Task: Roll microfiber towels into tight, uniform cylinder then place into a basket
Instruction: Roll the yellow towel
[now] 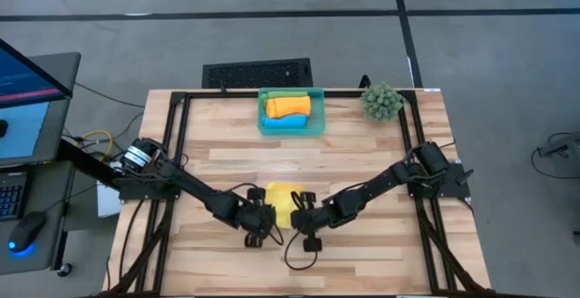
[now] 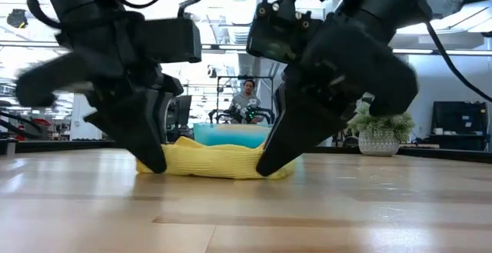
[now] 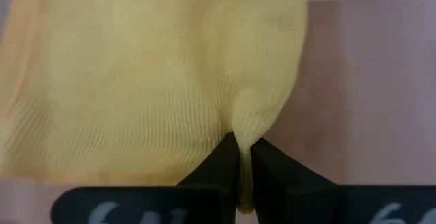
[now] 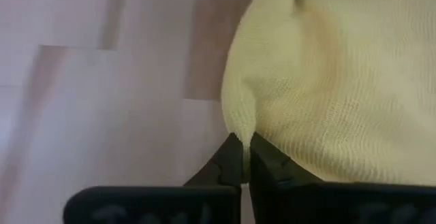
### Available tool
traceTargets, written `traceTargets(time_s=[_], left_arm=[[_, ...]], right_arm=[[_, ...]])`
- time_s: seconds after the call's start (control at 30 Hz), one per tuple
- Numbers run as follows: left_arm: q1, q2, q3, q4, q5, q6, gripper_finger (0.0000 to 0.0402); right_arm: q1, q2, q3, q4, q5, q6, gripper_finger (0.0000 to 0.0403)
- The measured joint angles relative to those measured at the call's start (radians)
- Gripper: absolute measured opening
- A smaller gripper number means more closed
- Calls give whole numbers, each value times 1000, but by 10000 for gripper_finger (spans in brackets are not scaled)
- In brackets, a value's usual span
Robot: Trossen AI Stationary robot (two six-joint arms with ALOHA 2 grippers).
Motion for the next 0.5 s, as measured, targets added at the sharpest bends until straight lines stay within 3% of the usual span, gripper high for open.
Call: traceTargets(time_s=[0.2, 0.5], left_arm=[[-1, 2, 31, -9, 135, -1, 10], [-2, 2, 55, -41, 175, 0, 8]], right_arm=[[2, 0, 13, -3, -92, 76, 10], [37, 0, 14, 0, -109, 90, 21]])
